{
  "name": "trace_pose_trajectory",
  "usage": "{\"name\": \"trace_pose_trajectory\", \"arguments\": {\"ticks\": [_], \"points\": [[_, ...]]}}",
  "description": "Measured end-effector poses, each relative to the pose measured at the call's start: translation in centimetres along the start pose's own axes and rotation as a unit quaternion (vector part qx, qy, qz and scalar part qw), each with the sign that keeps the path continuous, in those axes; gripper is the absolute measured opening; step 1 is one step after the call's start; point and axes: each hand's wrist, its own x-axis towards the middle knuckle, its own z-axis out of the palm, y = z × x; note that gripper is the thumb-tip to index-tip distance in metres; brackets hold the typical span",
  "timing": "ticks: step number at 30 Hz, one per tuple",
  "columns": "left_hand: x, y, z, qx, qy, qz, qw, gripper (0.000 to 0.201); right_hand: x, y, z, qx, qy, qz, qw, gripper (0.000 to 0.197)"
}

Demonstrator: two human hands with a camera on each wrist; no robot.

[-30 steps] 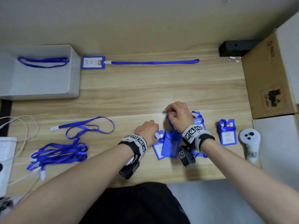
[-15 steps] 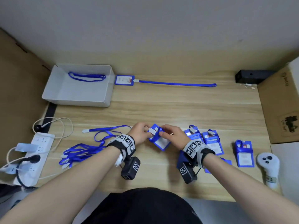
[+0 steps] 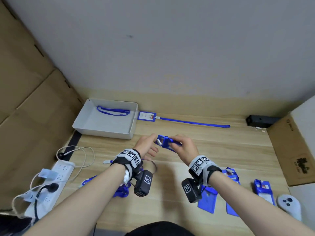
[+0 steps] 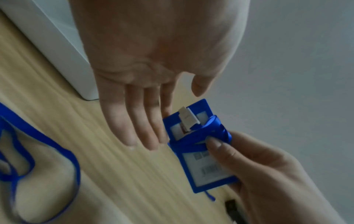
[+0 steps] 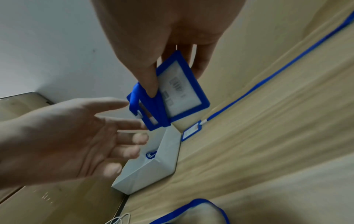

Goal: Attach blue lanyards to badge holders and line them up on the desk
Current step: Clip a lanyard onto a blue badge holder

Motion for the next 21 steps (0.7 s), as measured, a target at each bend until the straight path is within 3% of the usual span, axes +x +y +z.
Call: {"name": "trace_pose_trajectory", "arguments": {"ticks": [2,5,7,11,15,21], "points": [[-0.7,1.1,-0.8,-0.061,-0.037,-0.002,0.997,0.04,0.2,-1.6,0.3,-0.012,-0.002,-0.051,0.999,0.019],[-1.1,2.4,-2.0,-0.15,-0.029,0.051,0.987,0.015,0.3,-4.2,0.8,-0.041,0.004,-0.119,0.992,0.022],[-1.3,3.2,-2.9,-0.16,-0.018,0.085,0.983,0.016,0.5,-5.6,1.0,-0.066,0.015,-0.139,0.988,0.025],[-1.7,4.4,-5.0,-0.134,-0.019,0.148,0.98,0.028,1.5,-8.3,0.2,-0.06,0.023,-0.115,0.991,0.036],[-2.1,5.5,-7.0,-0.146,-0.014,0.193,0.97,0.039,3.1,-10.4,-1.1,-0.066,0.077,-0.095,0.99,0.037],[-1.8,6.8,-9.4,-0.075,-0.062,0.213,0.972,0.031,5.7,-13.5,-1.5,-0.123,0.043,-0.086,0.988,0.034]]}}
